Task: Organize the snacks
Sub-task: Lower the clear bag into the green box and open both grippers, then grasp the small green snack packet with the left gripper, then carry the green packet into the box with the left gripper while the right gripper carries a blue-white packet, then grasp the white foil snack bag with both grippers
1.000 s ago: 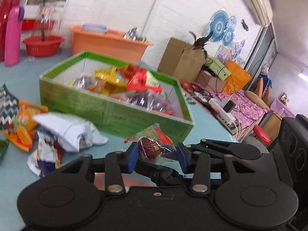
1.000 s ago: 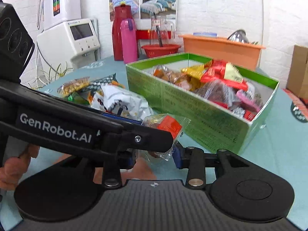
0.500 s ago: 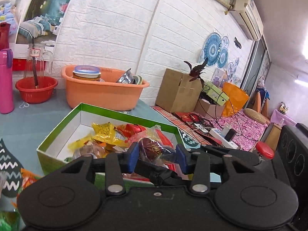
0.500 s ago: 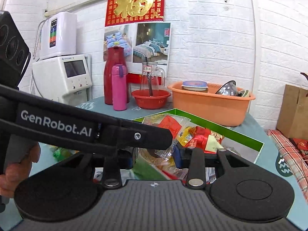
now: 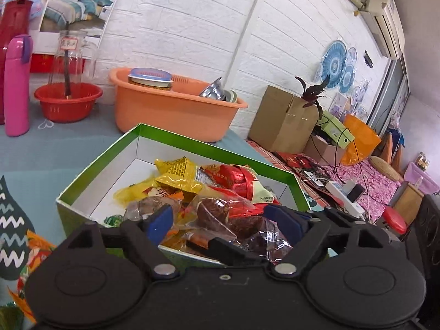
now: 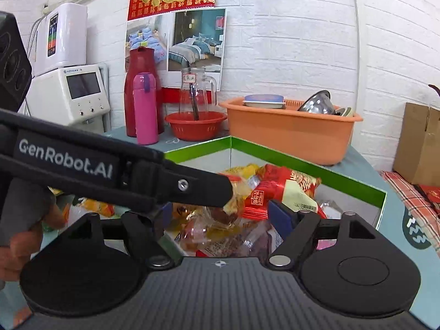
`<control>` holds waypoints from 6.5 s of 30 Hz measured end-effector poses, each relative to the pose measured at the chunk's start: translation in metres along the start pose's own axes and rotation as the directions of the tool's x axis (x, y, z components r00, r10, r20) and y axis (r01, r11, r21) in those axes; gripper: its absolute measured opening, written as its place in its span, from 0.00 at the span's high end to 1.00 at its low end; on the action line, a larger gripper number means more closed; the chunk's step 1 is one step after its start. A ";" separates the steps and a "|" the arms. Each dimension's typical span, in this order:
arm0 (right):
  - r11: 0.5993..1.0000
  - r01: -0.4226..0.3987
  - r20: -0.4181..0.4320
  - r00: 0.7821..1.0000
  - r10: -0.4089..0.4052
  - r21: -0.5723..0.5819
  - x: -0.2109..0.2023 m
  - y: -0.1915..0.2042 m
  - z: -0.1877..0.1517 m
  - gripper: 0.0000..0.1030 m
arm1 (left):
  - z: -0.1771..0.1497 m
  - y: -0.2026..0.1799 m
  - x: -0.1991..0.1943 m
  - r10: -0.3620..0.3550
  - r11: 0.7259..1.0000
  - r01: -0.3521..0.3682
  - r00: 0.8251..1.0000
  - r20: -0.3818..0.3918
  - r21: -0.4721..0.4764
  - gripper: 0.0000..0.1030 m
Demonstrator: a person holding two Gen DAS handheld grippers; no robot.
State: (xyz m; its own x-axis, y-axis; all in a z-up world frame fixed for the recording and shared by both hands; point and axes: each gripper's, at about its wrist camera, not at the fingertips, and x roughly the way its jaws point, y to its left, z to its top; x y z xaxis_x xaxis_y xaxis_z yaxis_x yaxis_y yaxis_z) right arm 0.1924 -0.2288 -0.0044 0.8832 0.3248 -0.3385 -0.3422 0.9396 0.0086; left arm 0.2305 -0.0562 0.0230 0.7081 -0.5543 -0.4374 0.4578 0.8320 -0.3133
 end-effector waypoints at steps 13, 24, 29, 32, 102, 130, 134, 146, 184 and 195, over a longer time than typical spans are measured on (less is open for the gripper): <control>0.995 -0.076 0.060 0.996 0.072 0.069 -0.067 0.016 0.022 0.00 | 0.003 0.003 -0.117 0.119 0.989 -0.110 0.989 0.090 -0.096 0.00; 0.977 -0.207 0.017 0.978 0.206 0.056 -0.087 0.060 0.011 0.00 | -0.048 0.072 -0.157 0.318 0.926 -0.305 0.948 0.024 -0.221 0.00; 0.974 -0.222 -0.018 0.975 0.223 0.047 -0.082 0.073 0.004 0.00 | -0.059 0.101 -0.135 0.330 0.910 -0.329 0.943 -0.040 -0.253 0.01; 0.974 -0.221 -0.036 0.974 0.223 0.049 -0.080 0.075 -0.001 0.00 | -0.063 0.111 -0.124 0.359 0.898 -0.355 0.933 -0.037 -0.259 0.01; 0.990 -0.131 0.066 0.990 0.128 0.057 -0.071 0.030 0.030 0.44 | 0.002 0.008 -0.115 0.055 0.993 -0.040 0.989 0.140 -0.109 0.26; 0.999 0.034 -0.007 0.999 -0.033 0.040 0.023 -0.010 0.041 0.00 | 0.026 0.047 -0.023 0.134 0.984 -0.122 0.987 0.087 -0.131 0.00; 0.997 0.014 -0.004 1.000 -0.014 0.069 0.004 -0.007 0.043 0.00 | 0.025 0.039 -0.041 0.148 0.983 -0.135 0.984 0.095 -0.124 0.00; 0.989 -0.117 0.142 0.984 0.105 0.085 -0.098 0.022 0.077 0.00 | 0.014 0.012 -0.114 0.155 0.983 -0.147 0.986 0.063 -0.111 0.00; 0.931 -0.366 -0.238 0.903 0.358 0.012 -0.041 0.077 -0.042 0.00 | -0.100 0.085 -0.148 0.021 0.924 -0.062 0.993 -0.112 -0.376 0.00; 0.906 -0.424 -0.278 0.868 0.412 0.019 -0.014 0.090 -0.035 0.07 | -0.101 0.098 -0.137 0.018 0.909 -0.061 0.994 -0.107 -0.412 0.18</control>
State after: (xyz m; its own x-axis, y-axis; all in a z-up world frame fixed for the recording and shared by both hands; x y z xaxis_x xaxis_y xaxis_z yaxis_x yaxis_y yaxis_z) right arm 0.1382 -0.1524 -0.0322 0.5365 0.6386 -0.5517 -0.6780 0.7154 0.1688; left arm 0.1245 0.0991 -0.0329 0.6546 -0.5381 -0.5310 0.1509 0.7813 -0.6056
